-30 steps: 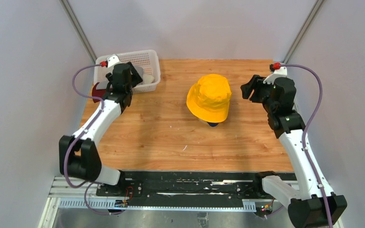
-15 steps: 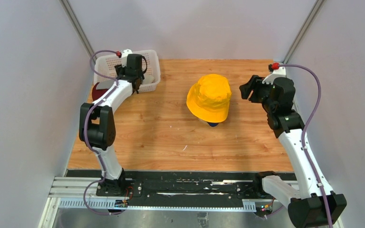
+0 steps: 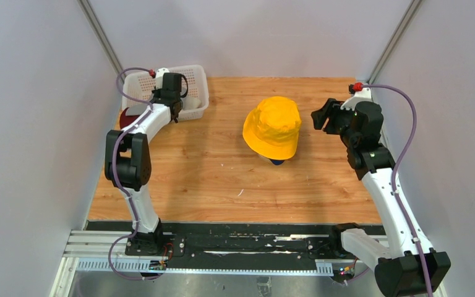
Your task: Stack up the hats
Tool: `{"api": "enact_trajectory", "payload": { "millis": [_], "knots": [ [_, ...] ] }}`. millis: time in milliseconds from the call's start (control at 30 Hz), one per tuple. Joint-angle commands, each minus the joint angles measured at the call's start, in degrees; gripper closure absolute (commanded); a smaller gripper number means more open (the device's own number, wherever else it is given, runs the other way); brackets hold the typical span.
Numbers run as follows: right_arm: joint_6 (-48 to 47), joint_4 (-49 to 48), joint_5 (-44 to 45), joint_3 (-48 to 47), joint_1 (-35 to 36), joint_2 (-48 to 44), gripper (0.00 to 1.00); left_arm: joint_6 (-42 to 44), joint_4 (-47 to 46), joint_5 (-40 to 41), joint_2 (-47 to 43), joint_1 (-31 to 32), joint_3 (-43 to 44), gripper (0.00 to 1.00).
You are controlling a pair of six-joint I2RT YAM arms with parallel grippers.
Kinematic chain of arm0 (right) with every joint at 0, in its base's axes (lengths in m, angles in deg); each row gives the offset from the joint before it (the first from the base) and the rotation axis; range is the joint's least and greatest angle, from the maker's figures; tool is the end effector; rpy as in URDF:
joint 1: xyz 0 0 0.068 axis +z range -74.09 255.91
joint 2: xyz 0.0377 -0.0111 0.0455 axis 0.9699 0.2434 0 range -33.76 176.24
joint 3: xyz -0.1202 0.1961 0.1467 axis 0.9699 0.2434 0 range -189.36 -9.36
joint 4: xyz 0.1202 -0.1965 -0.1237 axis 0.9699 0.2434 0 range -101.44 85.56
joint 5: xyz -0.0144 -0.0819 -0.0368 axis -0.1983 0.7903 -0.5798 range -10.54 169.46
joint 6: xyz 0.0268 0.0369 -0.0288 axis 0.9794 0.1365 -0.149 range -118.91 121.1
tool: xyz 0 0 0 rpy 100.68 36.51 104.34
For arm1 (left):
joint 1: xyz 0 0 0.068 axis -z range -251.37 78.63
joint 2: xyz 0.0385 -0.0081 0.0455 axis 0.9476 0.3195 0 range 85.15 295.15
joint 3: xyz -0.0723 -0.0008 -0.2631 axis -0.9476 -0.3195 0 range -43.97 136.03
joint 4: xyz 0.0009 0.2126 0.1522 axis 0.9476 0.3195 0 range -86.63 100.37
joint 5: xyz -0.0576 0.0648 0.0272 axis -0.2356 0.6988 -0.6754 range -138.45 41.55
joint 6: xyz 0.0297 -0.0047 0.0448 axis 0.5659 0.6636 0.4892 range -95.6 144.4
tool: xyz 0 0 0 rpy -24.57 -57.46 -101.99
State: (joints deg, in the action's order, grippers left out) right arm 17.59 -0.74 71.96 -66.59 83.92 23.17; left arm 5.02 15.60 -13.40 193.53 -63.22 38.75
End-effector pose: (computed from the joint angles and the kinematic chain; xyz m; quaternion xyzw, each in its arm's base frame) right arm 0.2252 0.0362 0.3762 0.0150 0.7677 0.1847 0.6135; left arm 0.4300 -0.0409 0.2487 -0.2154 0.8397 0.1631 0.4711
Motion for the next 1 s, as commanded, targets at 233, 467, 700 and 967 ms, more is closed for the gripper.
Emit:
{"api": "enact_trajectory", "payload": {
  "millis": [233, 467, 700, 967],
  "knots": [
    [0.83, -2.59, -1.57, 0.81, 0.7, 0.51, 0.4, -0.02, -12.31, -11.92, -12.06, -0.34, 3.21, 0.98],
    [1.13, -3.99, -3.82, 1.28, 0.78, 0.56, 0.41, -5.94, -16.64, -28.64, -22.97, -0.4, 4.11, 1.0],
    [3.02, -7.79, -12.17, 1.52, 0.68, 0.37, 0.41, -14.59, -22.06, -49.11, -30.9, -0.4, 0.82, 1.0],
    [6.91, -10.21, -21.39, -0.89, 0.56, 0.67, 0.41, -17.2, -33.2, -70.29, -34.07, -0.23, -8.06, 1.0]
  ]
}}
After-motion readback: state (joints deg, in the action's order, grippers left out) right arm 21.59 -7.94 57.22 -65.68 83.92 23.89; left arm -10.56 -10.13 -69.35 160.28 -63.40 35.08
